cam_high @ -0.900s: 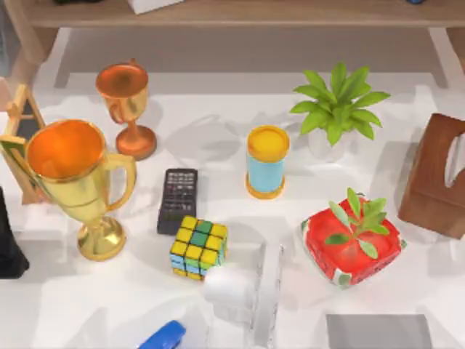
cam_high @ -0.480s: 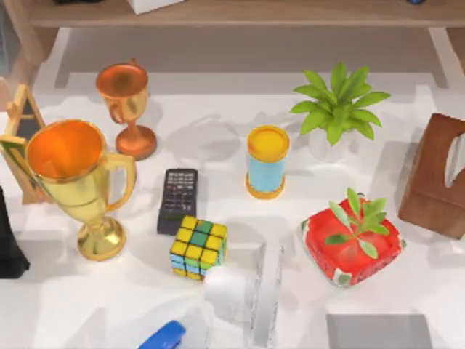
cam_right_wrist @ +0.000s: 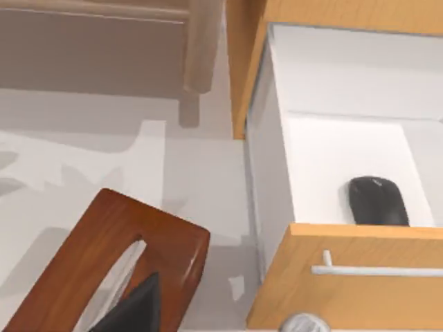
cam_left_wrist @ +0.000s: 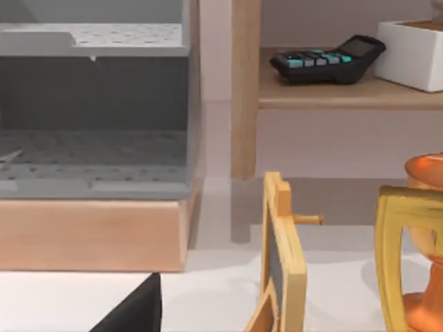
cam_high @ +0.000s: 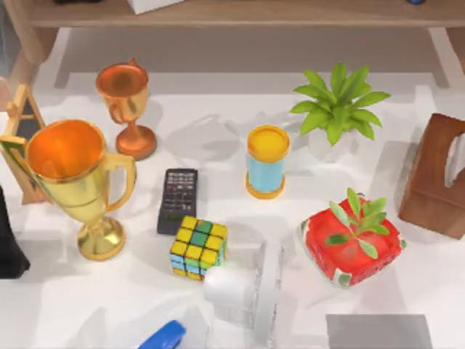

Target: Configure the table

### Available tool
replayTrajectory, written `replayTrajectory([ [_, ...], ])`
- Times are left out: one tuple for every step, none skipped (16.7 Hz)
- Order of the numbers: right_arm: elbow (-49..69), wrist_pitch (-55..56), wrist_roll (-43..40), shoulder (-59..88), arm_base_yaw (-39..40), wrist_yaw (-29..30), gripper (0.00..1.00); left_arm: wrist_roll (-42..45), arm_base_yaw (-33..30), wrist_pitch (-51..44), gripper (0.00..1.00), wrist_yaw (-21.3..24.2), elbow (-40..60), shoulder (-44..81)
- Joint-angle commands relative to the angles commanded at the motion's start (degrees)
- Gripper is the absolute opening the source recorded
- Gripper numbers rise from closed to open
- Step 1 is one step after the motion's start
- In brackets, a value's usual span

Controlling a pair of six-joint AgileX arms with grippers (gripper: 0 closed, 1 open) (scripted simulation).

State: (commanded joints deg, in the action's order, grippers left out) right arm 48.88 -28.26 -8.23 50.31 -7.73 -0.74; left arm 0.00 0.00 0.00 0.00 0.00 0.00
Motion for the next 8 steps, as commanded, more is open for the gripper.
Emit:
replayTrajectory([
  [6.25,-3.42,-1.05,6.67,-1.05,-0.03,1.00,0.00,0.00,0.00,1.00,0.00,0.00,0.00],
  [12.59,-6.89,-2.12,13.48,-2.13,-0.05,1.00,0.00,0.00,0.00,1.00,0.00,0.00,0.00],
  [18.98,-10.38,-3.21,20.36,-3.24,-0.06,1.00,0.00,0.00,0.00,1.00,0.00,0.00,0.00],
  [25.37,-13.86,-4.30,27.25,-4.36,-0.06,1.00,0.00,0.00,0.00,1.00,0.00,0.00,0.00],
  [31.69,-17.31,-5.39,34.08,-5.49,-0.04,1.00,0.00,0.00,0.00,1.00,0.00,0.00,0.00],
  [37.90,-20.71,-6.47,40.80,-6.61,-0.02,1.00,0.00,0.00,0.00,1.00,0.00,0.00,0.00],
  [43.98,-24.04,-7.53,47.36,-7.70,0.01,1.00,0.00,0.00,0.00,1.00,0.00,0.00,0.00],
  [49.89,-27.28,-8.56,53.71,-8.76,0.04,1.00,0.00,0.00,0.00,1.00,0.00,0.00,0.00],
])
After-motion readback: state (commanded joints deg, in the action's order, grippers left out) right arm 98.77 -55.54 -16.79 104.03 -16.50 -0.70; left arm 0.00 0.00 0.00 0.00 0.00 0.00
